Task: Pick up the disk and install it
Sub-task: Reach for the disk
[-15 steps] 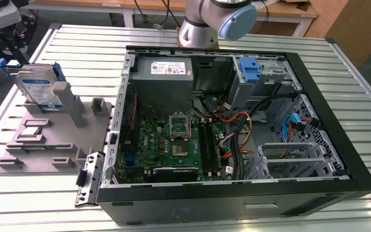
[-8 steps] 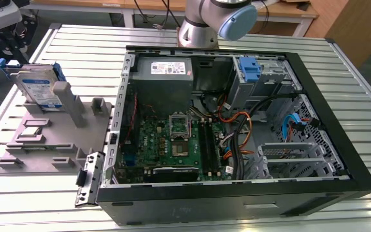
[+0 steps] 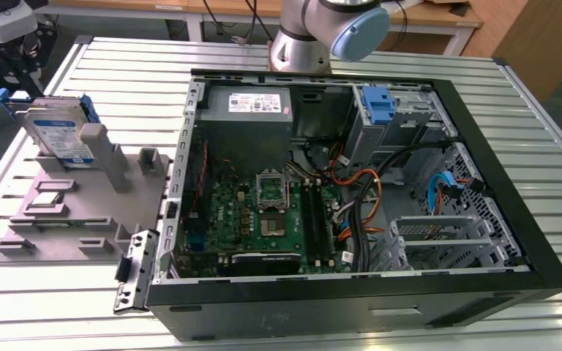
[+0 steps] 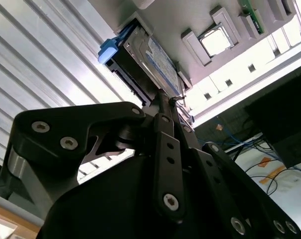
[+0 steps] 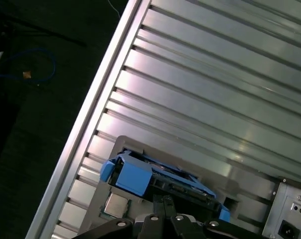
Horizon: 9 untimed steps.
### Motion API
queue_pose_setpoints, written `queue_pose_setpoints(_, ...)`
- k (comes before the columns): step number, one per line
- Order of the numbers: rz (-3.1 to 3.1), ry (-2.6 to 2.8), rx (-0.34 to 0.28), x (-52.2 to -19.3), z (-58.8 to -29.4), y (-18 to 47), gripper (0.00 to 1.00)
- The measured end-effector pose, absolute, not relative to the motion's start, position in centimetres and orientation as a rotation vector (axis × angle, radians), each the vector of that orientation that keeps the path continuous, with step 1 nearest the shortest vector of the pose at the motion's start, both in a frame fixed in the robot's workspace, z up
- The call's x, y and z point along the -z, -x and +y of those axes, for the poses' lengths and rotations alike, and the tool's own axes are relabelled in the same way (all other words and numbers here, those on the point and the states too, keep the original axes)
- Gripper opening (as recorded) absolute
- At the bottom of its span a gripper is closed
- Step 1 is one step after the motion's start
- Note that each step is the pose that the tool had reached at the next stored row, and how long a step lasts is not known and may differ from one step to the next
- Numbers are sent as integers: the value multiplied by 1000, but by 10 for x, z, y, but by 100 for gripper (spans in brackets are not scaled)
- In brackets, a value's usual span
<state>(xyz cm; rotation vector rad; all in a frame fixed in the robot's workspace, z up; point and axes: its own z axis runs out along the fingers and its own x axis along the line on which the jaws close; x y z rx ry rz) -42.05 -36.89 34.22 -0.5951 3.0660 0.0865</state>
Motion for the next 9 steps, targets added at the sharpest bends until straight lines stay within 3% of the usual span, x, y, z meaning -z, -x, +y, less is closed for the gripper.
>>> queue_pose_setpoints(9, 3053, 665, -87, -342, -369, 421, 10)
